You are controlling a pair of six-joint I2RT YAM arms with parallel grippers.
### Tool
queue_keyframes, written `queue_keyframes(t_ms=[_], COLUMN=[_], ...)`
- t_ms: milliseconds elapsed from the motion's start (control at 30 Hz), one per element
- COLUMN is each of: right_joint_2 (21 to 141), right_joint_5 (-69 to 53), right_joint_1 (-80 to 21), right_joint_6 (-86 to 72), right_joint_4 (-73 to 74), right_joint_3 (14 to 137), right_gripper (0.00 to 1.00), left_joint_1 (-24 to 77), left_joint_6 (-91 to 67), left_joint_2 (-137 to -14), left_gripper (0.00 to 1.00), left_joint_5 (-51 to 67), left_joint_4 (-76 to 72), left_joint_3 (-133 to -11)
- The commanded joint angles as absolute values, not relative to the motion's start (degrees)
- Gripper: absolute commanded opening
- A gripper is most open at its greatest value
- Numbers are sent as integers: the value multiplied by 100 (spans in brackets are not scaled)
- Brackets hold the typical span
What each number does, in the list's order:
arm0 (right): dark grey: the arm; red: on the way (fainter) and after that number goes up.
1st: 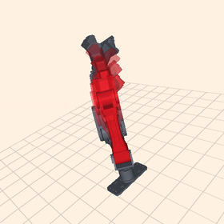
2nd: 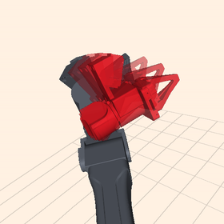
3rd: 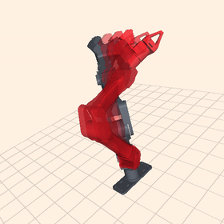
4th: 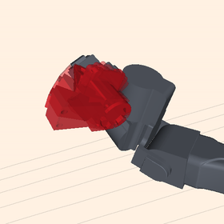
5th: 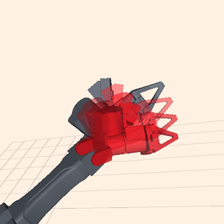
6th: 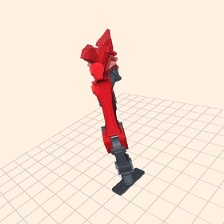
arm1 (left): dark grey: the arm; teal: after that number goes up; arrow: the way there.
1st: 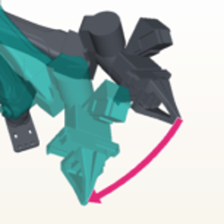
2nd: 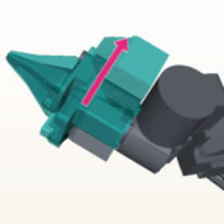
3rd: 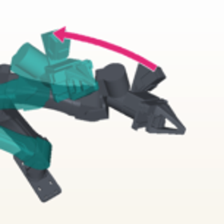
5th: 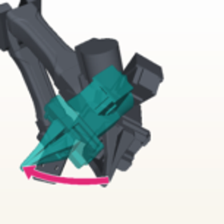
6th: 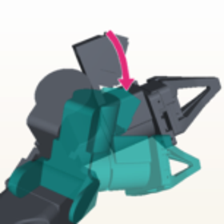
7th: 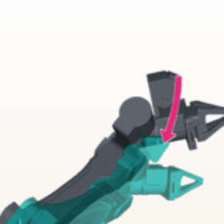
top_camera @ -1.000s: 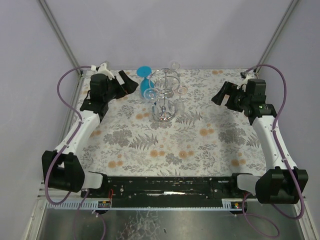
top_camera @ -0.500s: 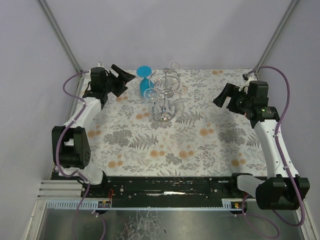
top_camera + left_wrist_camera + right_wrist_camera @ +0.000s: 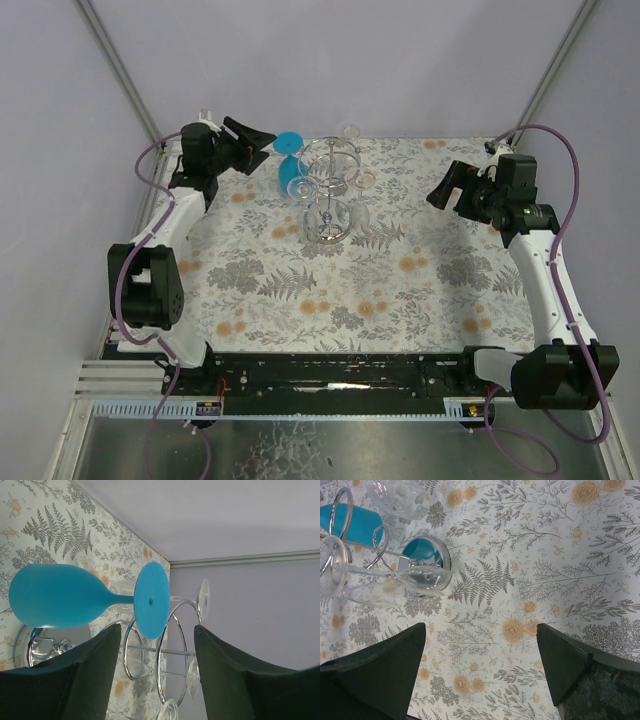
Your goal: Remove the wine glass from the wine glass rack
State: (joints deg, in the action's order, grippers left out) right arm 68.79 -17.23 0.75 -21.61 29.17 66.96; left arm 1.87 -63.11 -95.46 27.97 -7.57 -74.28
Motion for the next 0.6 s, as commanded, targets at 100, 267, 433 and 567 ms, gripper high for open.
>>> queue_keyframes(t_ms=[100, 267, 433, 567], right_joint_2=[7024, 7058, 7023, 6983], right_joint_5=[-1807, -1830, -1837, -1828], right_joint_1=[53, 53, 53, 53], right_joint_6=[-2004, -1978, -1951, -1948], right_joint_4=[2941, 2977, 3019, 3026], right_joint_3=[7064, 7096, 7087, 7043], right_gripper=[99, 99, 99, 99], left_joint_1=[197, 201, 194, 193], left_joint_6=[-6717, -6796, -6889, -6900], left_joint_2=[-9822, -10003, -10146, -10203], left_gripper=[57, 50, 35, 29], left_joint_5=[3168, 3228, 3235, 3235], left_joint_4=[-1357, -1372, -1463, -1489], left_joint_3=[-7595, -7739, -7800, -7857])
